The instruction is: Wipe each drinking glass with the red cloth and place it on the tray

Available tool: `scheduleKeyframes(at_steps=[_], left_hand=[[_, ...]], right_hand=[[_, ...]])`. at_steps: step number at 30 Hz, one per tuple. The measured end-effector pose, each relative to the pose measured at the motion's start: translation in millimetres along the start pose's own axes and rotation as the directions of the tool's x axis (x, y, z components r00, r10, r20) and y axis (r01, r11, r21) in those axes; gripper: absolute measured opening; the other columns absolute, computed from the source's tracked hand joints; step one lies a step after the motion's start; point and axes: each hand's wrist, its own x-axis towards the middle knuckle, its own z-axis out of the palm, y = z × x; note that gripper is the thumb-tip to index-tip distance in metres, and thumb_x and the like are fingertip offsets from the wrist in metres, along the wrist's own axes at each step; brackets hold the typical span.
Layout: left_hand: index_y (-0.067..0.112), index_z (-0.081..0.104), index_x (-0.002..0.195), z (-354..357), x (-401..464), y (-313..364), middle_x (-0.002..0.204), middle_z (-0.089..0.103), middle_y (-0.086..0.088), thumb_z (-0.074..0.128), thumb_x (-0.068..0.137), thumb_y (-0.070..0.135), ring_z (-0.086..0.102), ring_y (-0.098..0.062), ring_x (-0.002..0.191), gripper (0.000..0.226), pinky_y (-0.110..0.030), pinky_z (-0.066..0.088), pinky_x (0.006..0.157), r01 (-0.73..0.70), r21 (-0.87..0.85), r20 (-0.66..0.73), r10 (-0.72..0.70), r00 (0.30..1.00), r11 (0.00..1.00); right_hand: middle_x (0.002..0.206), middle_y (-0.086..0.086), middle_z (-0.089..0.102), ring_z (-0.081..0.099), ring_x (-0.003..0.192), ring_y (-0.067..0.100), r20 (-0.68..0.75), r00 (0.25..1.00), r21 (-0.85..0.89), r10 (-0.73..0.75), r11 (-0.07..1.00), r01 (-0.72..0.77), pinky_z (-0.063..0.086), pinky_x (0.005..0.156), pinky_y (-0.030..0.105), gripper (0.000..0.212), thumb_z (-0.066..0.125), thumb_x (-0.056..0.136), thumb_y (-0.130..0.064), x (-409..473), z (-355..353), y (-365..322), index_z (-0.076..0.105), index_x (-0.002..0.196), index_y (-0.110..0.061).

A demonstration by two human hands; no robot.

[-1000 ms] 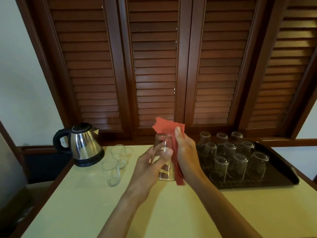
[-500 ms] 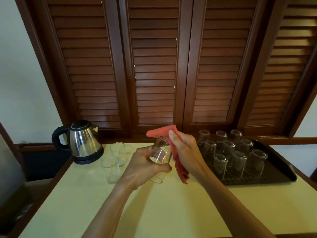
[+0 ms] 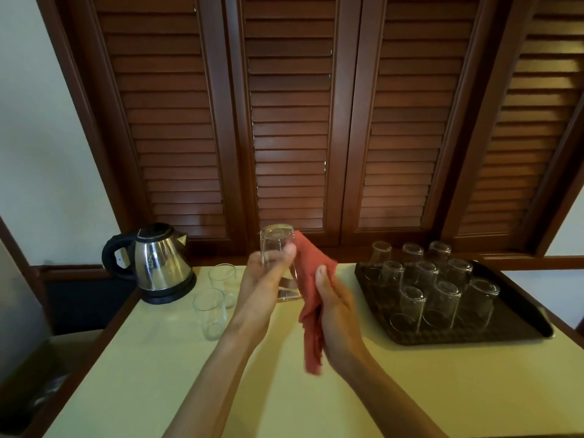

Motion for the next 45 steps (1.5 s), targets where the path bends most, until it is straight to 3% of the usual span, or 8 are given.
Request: scheduleKeyframes(at_steps=[11,16,21,26,29,32,39,45], left_hand=[[0.001,0.06,0.119,6.7,-6.8,-6.9,0.096,0.067,-0.01,0.06,0.094,0.036,0.067,-0.004,0.082,0.044,-0.016,0.055,0.073,-0.341,-0.108,-0.12,0.328,0.937,0.934],[0.012,0.057,0.129,20.7,-13.7,-35.5,0.111,0.074,0.013,0.074,0.09,0.025,0.069,-0.004,0.112,0.045,-0.017,0.056,0.085,-0.325,-0.054,0.061,0.328,0.943,0.944],[0.017,0.049,0.143,42.2,-8.2,-50.1,0.131,0.068,0.006,0.08,0.08,0.022,0.064,-0.009,0.126,0.071,-0.02,0.053,0.101,-0.317,0.006,0.126,0.313,0.941,0.948],[0.024,0.055,0.137,84.5,-7.0,-53.5,0.123,0.072,0.011,0.082,0.076,0.023,0.066,-0.005,0.122,0.067,-0.017,0.051,0.101,-0.321,0.025,0.164,0.313,0.935,0.947],[0.023,0.057,0.135,124.6,-11.7,-59.1,0.12,0.074,0.013,0.083,0.074,0.021,0.068,-0.004,0.118,0.066,-0.018,0.053,0.099,-0.294,0.0,0.21,0.288,0.934,0.956],[0.018,0.058,0.135,175.0,-14.8,-67.4,0.12,0.075,0.007,0.084,0.07,0.021,0.07,-0.006,0.117,0.07,-0.021,0.055,0.1,-0.258,-0.012,0.258,0.252,0.933,0.966],[0.024,0.064,0.124,301.1,6.3,-85.5,0.113,0.075,0.011,0.088,0.072,0.034,0.07,-0.004,0.111,0.059,-0.027,0.057,0.096,-0.29,0.148,0.364,0.22,0.905,0.946],[0.022,0.063,0.126,398.5,68.3,-89.6,0.116,0.066,0.009,0.091,0.078,0.027,0.063,0.001,0.096,0.056,-0.019,0.053,0.085,-0.397,0.398,0.406,0.229,0.885,0.827]], right_hand=[[0.061,0.0,0.061,0.059,0.049,0.012,-0.025,0.974,-0.036,0.226,0.973,-0.227,0.048,0.047,0.022,0.043,0.042,0.101,-0.05,-10.5,-5.0,13.6,0.067,0.105,-0.015],[0.119,0.023,0.07,0.067,0.11,0.037,-0.056,0.908,0.368,0.414,0.854,-0.367,0.057,0.09,0.043,0.052,0.047,0.102,-0.041,1.3,-29.2,7.2,0.057,0.133,-0.002],[0.1,0.028,0.063,0.06,0.086,0.039,-0.009,0.809,0.534,0.588,0.687,-0.494,0.057,0.042,0.039,0.034,0.045,0.106,-0.025,-6.8,-75.2,-4.1,0.057,0.115,0.005],[0.117,0.028,0.064,0.062,0.093,0.038,-0.202,0.811,0.551,0.549,0.748,-0.37,0.062,0.057,0.039,0.033,0.05,0.104,-0.026,-4.0,-148.4,-3.5,0.058,0.116,0.003],[0.097,0.023,0.073,0.066,0.098,0.046,-0.337,0.827,0.346,0.45,0.876,-0.335,0.055,0.09,0.048,0.028,0.052,0.103,-0.033,-12.0,-203.8,3.6,0.059,0.107,-0.006],[0.08,0.008,0.076,0.072,0.075,0.032,-0.417,0.893,-0.176,0.167,0.949,-0.26,0.054,0.07,0.041,0.034,0.046,0.105,-0.035,-27.9,-256.3,24.5,0.065,0.115,-0.009],[0.124,-0.009,0.071,0.068,0.111,0.013,-0.005,0.953,-0.993,-0.304,0.115,0.031,0.058,0.086,0.025,0.028,0.069,0.093,-0.029,-35.0,-409.3,96.9,0.072,0.121,-0.029],[0.128,-0.015,0.066,0.056,0.126,0.007,0.199,0.971,-0.976,-0.133,0.066,0.209,0.048,0.107,0.028,0.04,0.038,0.096,-0.033,-12.2,-453.3,95.9,0.071,0.118,-0.033]])
